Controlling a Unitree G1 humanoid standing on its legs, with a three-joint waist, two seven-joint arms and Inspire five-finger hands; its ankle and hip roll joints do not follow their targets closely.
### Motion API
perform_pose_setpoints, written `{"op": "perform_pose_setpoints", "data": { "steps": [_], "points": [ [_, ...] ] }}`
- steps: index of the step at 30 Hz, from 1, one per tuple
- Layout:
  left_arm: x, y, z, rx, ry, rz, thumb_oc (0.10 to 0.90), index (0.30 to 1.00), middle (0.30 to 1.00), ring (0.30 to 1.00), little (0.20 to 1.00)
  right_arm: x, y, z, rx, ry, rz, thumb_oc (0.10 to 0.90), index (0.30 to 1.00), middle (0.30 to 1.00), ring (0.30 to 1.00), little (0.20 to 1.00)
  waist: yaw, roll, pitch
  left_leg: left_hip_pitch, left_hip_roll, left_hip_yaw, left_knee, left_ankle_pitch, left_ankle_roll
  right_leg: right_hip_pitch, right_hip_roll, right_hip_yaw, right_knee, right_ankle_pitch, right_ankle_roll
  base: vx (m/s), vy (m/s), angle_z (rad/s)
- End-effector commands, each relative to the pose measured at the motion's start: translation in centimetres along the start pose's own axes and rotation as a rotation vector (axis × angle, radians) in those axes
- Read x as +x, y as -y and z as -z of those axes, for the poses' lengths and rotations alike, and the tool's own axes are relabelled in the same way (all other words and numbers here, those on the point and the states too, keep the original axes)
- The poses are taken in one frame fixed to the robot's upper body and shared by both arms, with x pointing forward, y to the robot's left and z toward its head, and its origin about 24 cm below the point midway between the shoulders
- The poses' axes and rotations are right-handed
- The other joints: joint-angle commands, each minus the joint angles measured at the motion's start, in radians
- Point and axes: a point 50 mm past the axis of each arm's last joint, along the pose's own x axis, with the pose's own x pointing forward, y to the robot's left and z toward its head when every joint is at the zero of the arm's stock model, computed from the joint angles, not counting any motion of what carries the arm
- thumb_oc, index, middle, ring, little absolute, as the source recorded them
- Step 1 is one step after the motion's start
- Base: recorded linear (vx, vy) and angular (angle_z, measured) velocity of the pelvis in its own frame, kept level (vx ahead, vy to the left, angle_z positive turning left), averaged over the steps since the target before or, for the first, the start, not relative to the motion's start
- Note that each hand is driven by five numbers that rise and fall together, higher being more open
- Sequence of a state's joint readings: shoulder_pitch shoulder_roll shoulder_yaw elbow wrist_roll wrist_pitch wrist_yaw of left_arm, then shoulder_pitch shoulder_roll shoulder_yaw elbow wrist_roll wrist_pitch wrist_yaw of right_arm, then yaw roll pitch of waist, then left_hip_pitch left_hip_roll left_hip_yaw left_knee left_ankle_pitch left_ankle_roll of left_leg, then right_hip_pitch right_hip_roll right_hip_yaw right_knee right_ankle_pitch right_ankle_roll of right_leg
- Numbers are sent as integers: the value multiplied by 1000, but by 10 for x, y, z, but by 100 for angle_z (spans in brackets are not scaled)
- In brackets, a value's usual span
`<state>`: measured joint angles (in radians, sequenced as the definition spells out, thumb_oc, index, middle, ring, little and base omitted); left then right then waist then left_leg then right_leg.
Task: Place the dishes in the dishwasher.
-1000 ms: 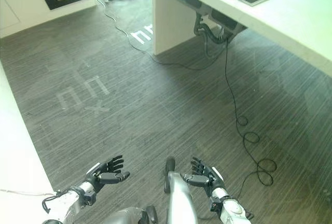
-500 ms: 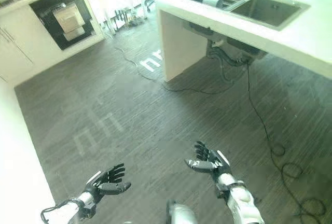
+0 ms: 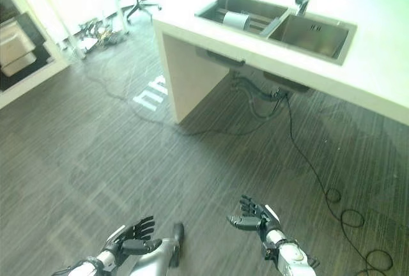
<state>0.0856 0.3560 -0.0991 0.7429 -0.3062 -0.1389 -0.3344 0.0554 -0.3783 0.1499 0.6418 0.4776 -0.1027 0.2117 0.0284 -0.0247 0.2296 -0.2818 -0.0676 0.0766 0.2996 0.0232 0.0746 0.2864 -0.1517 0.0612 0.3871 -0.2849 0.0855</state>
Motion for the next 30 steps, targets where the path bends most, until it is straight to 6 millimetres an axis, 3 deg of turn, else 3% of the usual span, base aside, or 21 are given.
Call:
{"op": "perform_pose_setpoints", "data": {
  "steps": [1, 3, 4, 6, 8, 9, 11, 13, 16, 17, 18, 20, 21, 23, 24, 25, 26, 27, 28, 29, 30],
  "points": [
    [4, -1, -38, 120, 149, 31, 800, 900, 900, 900, 900, 9, -5, -41, -3, 196, -59, 800, 900, 900, 900, 900, 1, 83, -10, 46, 55, -91, 0, -154, -26, -186, 65, -157, 37, 189, 31, 329, 312, 16],
    [4, -6, -38, 126, 134, -6, 800, 900, 900, 900, 900, 11, -11, -39, -6, 180, -86, 800, 900, 900, 900, 900, -6, 100, 1, 96, 41, -92, 0, -185, 2, -310, 48, -205, 232, 235, 37, 230, 252, -4],
    [4, -7, -38, 120, 135, -21, 800, 900, 900, 900, 900, 13, -14, -39, -19, 177, -105, 800, 900, 900, 900, 900, -11, 107, 8, 120, 44, -85, 0, -201, 6, -365, 55, -231, 257, 226, 30, 202, 148, -28],
    [3, -8, -38, 115, 142, -30, 800, 900, 900, 900, 900, 14, -17, -39, -34, 176, -126, 800, 900, 900, 900, 900, -26, 106, 22, 152, 43, -76, 0, -223, 4, -410, 95, -257, 170, 198, 21, 193, 19, -58],
    [3, -8, -41, 155, 128, -24, 800, 900, 900, 900, 900, 12, -13, -42, -20, 177, -123, 800, 900, 900, 900, 900, -50, 94, 39, 191, 25, -84, 0, -254, -4, -415, 118, -268, -54, 220, 9, 290, -74, -27],
    [3, -7, -40, 158, 119, -25, 800, 900, 900, 900, 900, 11, -11, -43, -19, 177, -133, 800, 900, 900, 900, 900, -64, 67, 48, 225, -4, -81, 0, -280, -5, -493, 64, -270, -87, 227, 24, 311, -87, -16],
    [2, -7, -36, 156, 110, -32, 800, 900, 900, 900, 900, 10, -9, -43, -23, 171, -142, 800, 900, 900, 900, 900, -81, 43, 47, 260, -35, -89, 0, -320, -4, -588, 14, -242, -87, 260, 60, 322, -91, -17],
    [2, -4, -33, 149, 106, -36, 800, 900, 900, 900, 900, 9, -7, -42, -21, 165, -148, 800, 900, 900, 900, 900, -100, 40, 46, 297, -47, -111, 0, -354, -6, -690, -11, -209, -87, 252, 84, 412, -137, 14],
    [-2, -5, -25, 159, 94, -46, 800, 900, 900, 900, 900, 8, -6, -42, -5, 163, -143, 800, 900, 900, 900, 900, -93, 36, 36, 338, -27, -92, 0, -387, -16, -661, -29, -248, -87, 267, 64, 498, -242, 19],
    [-3, -5, -21, 149, 83, -63, 800, 900, 900, 900, 900, 10, -8, -44, -7, 161, -148, 800, 900, 900, 900, 900, -87, 35, 26, 361, -7, -81, 0, -398, -28, -632, -29, -254, -87, 278, 55, 831, -365, -23],
    [-4, -5, -17, 129, 73, -83, 800, 900, 900, 900, 900, 12, -10, -48, -30, 172, -163, 800, 900, 900, 900, 900, -93, 51, 16, 416, 33, -84, 0, -413, -56, -605, -5, -243, -87, 271, 33, 649, -265, -24],
    [-5, -5, -16, 127, 69, -90, 800, 900, 900, 900, 900, 12, -11, -51, -50, 177, -176, 800, 900, 900, 900, 900, -94, 54, 7, 437, 53, -79, 0, -369, -80, -593, 4, -246, -87, 253, 15, 416, -176, -17],
    [-5, -6, -17, 131, 68, -96, 800, 900, 900, 900, 900, 11, -10, -53, -63, 178, -184, 800, 900, 900, 900, 900, -90, 63, 4, 460, 79, -71, 0, -293, -103, -575, 19, -250, -87, 230, -1, 397, -205, -25],
    [-6, -8, -18, 113, 78, -110, 800, 900, 900, 900, 900, 11, -8, -59, -85, 189, -199, 800, 900, 900, 900, 900, -80, 50, -3, 479, 102, -51, 8, -118, -131, -547, 23, -241, -87, 187, -29, 438, -264, -19],
    [-6, -8, -18, 103, 82, -111, 800, 900, 900, 900, 900, 9, -4, -61, -101, 193, -197, 800, 900, 900, 900, 900, -75, 44, 5, 407, 125, -21, 189, -72, -146, -512, 26, -243, -87, 156, -50, 426, -289, -54],
    [-6, -8, -19, 104, 82, -109, 800, 900, 900, 900, 900, 8, -2, -62, -109, 195, -191, 800, 900, 900, 900, 900, -73, 36, 5, 352, 126, -13, 252, -49, -147, -503, 21, -241, -87, 147, -57, 348, -321, -74],
    [-4, -7, -22, 112, 81, -96, 800, 900, 900, 900, 900, 7, 3, -63, -109, 201, -171, 800, 900, 900, 900, 900, -72, 31, 16, 256, 160, 1, 418, -31, -152, -474, 29, -244, -87, 128, -82, 191, -238, -69],
    [-3, -6, -23, 122, 79, -84, 800, 900, 900, 900, 900, 6, 5, -64, -102, 205, -156, 800, 900, 900, 900, 900, -66, 27, 25, 176, 161, -4, 481, -44, -140, -454, 31, -242, -87, 116, -91, 309, -215, -31],
    [0, -2, -23, 144, 72, -64, 800, 900, 900, 900, 900, 6, 8, -64, -82, 213, -144, 800, 900, 900, 900, 900, -44, 26, 49, 76, 93, 1, 436, -103, -100, -406, 44, -220, -87, 104, -82, 315, -98, -14],
    [0, -1, -22, 143, 71, -64, 800, 900, 900, 900, 900, 6, 8, -64, -80, 212, -146, 800, 900, 900, 900, 900, -38, 25, 55, 78, 76, 5, 398, -116, -89, -395, 47, -210, -87, 101, -77, 427, -14, -23],
    [1, 0, -20, 140, 68, -65, 800, 900, 900, 900, 900, 7, 7, -61, -79, 204, -155, 800, 900, 900, 900, 900, -29, 23, 62, 88, 64, 11, 287, -110, -80, -371, 56, -193, -87, 88, -71, 303, 57, -63]
  ]
}}
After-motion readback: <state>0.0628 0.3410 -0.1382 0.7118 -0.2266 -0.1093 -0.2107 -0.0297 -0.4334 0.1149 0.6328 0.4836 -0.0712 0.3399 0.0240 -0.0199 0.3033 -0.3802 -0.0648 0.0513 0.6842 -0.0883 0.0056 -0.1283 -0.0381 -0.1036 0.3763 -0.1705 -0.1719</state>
